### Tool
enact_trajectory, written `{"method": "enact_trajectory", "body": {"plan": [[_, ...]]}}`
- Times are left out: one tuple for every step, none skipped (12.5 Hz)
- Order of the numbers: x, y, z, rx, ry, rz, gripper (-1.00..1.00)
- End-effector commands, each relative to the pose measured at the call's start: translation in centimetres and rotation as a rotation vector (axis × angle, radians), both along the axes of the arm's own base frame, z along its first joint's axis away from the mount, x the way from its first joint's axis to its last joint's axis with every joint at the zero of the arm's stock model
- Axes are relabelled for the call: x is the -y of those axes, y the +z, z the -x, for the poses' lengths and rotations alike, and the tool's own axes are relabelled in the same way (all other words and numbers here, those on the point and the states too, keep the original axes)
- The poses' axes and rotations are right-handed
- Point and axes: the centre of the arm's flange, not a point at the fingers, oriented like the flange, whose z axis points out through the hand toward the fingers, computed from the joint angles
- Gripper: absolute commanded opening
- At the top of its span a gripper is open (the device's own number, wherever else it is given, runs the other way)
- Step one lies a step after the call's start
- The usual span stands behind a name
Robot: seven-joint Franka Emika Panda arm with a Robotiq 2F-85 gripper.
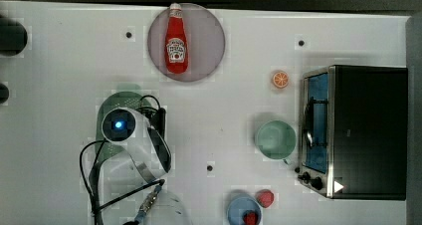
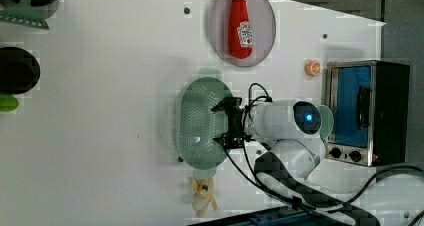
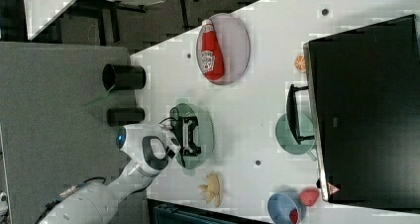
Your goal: Drag strainer left to right.
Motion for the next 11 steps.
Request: {"method": "enact_trajectory", "body": {"plan": [[7.5, 1.4, -2.5, 0.039, 0.022, 0.013, 1.0], [8.6, 1.4, -2.7, 0.037, 0.02, 0.018, 1.0], [9.8, 1.4, -2.7, 0.036, 0.025, 0.022, 1.0], [10.8, 1.4, -2.8, 0.036, 0.04, 0.024, 1.0], [11.9, 1.3, -2.9, 0.033, 0.041, 0.028, 1.0], [13.0, 1.4, -3.0, 0.036, 0.052, 0.029, 1.0], [14.1, 1.3, -3.0, 0.032, 0.061, 0.033, 1.0], [15.3, 1.3, -3.0, 0.031, 0.066, 0.036, 1.0], [16.4, 1.4, -3.2, 0.032, 0.082, 0.038, 1.0], [17.6, 1.3, -3.2, 0.029, 0.094, 0.041, 1.0], [18.8, 1.3, -3.2, 0.028, 0.098, 0.045, 1.0]]}}
